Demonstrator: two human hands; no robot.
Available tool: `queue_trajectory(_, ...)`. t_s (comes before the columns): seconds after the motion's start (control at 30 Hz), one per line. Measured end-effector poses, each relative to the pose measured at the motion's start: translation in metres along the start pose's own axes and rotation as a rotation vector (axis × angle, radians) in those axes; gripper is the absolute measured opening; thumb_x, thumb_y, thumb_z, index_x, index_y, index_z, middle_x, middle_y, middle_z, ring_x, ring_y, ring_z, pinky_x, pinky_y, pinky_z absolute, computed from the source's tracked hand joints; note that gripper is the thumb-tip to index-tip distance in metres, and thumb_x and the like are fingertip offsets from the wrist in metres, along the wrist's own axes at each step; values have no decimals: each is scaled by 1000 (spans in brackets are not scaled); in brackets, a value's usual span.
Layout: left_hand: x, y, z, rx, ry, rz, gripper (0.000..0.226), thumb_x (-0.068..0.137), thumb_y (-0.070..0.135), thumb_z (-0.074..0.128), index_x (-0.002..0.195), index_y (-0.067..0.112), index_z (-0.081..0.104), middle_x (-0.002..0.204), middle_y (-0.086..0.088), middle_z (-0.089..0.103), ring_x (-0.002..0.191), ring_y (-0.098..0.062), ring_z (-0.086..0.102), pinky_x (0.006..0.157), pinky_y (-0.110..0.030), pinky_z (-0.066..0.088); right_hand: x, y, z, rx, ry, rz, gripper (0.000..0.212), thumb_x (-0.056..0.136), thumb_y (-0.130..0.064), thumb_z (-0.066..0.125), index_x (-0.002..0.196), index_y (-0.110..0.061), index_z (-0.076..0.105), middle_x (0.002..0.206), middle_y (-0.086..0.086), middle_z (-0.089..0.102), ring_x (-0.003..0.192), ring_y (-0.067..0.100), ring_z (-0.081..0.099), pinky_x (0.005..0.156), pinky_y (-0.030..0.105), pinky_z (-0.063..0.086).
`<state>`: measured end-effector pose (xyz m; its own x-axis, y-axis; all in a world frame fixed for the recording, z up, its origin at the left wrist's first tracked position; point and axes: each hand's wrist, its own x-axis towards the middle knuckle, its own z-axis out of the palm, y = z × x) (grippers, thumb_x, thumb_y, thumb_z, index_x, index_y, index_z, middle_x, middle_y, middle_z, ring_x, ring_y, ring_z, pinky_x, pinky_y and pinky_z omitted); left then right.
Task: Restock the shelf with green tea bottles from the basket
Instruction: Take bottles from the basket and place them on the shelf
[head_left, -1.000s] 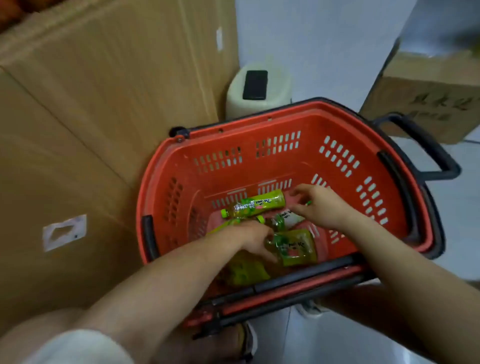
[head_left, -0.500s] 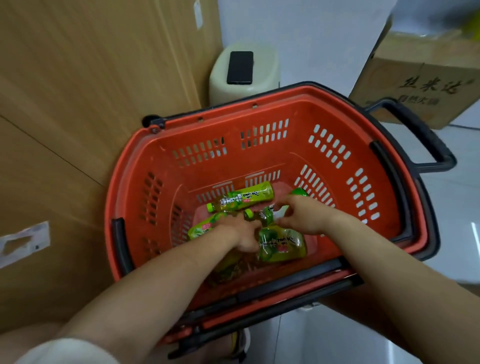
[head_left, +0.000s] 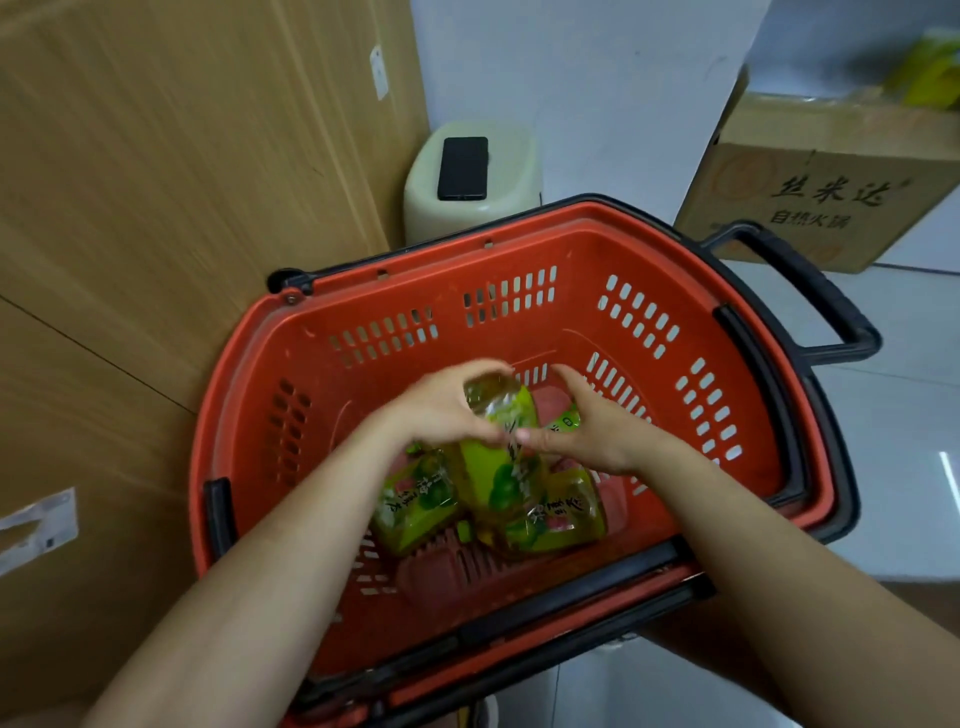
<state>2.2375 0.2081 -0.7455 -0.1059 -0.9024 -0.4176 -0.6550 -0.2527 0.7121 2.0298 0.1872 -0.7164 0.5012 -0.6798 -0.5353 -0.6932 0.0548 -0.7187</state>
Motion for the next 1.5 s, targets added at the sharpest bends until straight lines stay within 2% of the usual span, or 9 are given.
queue_trajectory(0.2, -9, 20, -8, -861, 122, 157, 80, 52, 19, 84, 125, 37, 55, 135, -6, 50, 115, -30, 57, 88, -43, 53, 8, 9, -15, 376, 203, 86, 126, 41, -75, 76, 145, -40, 16, 154, 10, 27, 129, 32, 46, 102, 51, 43)
queue_trajectory(0.3, -9, 17, -8, -913, 93, 193, 83, 54, 9, 80, 129, 34, 53, 132, -9, 53, 112, -31, 59, 87, -44, 53, 9, 13, -20, 338, 35, 89, 109, 44, -75, 75, 138, -32, 38, 131, 5, 58, 106, 24, 63, 75, 35, 54)
queue_trajectory(0.57, -4, -6, 1, -1189, 89, 73, 77, 63, -4, 65, 132, 28, 50, 129, -10, 56, 111, -32, 58, 88, -47, 51, 9, 8, -13, 297, 34, 21, 82, 50, -57, 83, 118, -24, 50, 111, 1, 69, 93, 20, 70, 86, 42, 56)
queue_trajectory(0.67, 3, -28, 6, -990, 257, -159, 61, 74, 11, 71, 130, 30, 53, 131, -3, 57, 121, -25, 52, 97, -45, 43, 8, 7, -12, -199, 288, 53, 101, 50, -77, 70, 132, -24, 43, 121, 0, 63, 106, 24, 63, 89, 41, 52)
queue_trajectory(0.73, 4, -55, 20, -500, 330, -374, 65, 78, 25, 75, 136, 24, 46, 138, -5, 52, 124, -23, 49, 98, -36, 40, 8, 11, -12, -488, 359, 97, 109, 48, -87, 58, 135, -25, 39, 122, 6, 62, 105, 28, 61, 83, 42, 53)
queue_trajectory(0.87, -6, -103, 78, 405, -64, -571, 121, 66, 51, 79, 151, 17, 0, 157, -20, 8, 143, -38, 13, 115, -46, 21, 13, 18, -12, -590, 331, 178, 111, 52, -84, 61, 142, -26, 31, 129, 11, 55, 109, 30, 59, 81, 41, 53)
queue_trajectory(1.0, -8, -112, 97, 521, -74, -641, 128, 67, 39, 83, 148, 24, -15, 157, -20, -10, 144, -41, 2, 108, -62, 23, 18, 18, -11, -527, 348, 150, 120, 40, -92, 52, 140, -29, 31, 128, 12, 56, 108, 32, 59, 83, 46, 54)
queue_trajectory(1.23, -6, -112, 85, 492, 25, -600, 122, 63, 34, 86, 149, 27, -1, 145, -14, 36, 132, -38, 38, 96, -57, 42, 17, 17, -10, -565, 350, 171, 108, 47, -87, 60, 136, -31, 35, 124, 11, 54, 106, 32, 59, 79, 42, 53)
queue_trajectory(1.5, -21, -42, 16, 433, 270, -572, 98, 55, 52, 82, 132, 16, 34, 122, -10, 57, 113, -33, 56, 90, -40, 49, 2, 4, -14, -505, 409, 105, 102, 56, -77, 67, 140, -30, 33, 129, 8, 51, 111, 27, 57, 79, 39, 49)
